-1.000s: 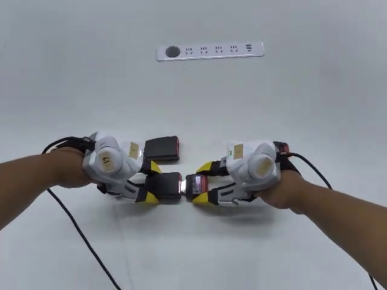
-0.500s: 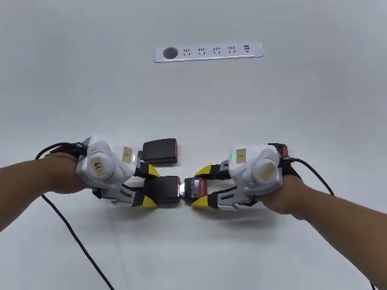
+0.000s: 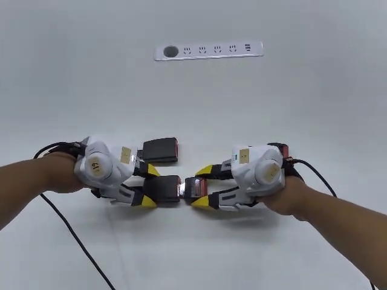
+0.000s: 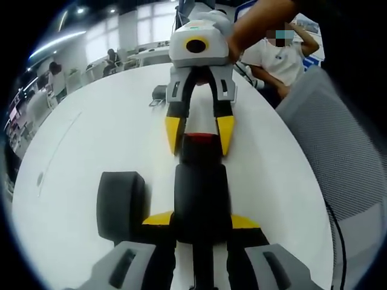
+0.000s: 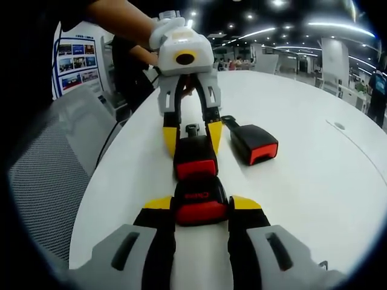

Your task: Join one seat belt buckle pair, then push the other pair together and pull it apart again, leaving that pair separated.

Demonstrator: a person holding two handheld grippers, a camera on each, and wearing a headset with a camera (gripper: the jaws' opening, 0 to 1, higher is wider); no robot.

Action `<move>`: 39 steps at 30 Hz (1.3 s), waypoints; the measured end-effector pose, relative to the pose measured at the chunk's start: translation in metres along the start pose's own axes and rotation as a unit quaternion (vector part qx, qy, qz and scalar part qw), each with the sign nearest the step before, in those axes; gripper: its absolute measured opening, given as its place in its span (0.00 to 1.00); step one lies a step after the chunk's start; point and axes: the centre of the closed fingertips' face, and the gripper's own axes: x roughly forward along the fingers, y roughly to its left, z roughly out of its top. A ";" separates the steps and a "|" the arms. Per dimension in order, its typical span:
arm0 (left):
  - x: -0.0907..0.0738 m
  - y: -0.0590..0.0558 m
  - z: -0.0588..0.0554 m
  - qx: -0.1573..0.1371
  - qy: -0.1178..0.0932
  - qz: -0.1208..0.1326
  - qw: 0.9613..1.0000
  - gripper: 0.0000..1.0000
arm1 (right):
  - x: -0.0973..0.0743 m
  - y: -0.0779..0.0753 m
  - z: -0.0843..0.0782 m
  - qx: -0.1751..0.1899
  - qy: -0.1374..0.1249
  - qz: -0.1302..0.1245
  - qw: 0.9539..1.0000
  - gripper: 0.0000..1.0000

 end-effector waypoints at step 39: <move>-0.046 0.035 0.038 -0.093 -0.044 0.110 0.989 0.71 | -0.065 -0.030 -0.001 0.070 0.001 -0.082 0.994 0.74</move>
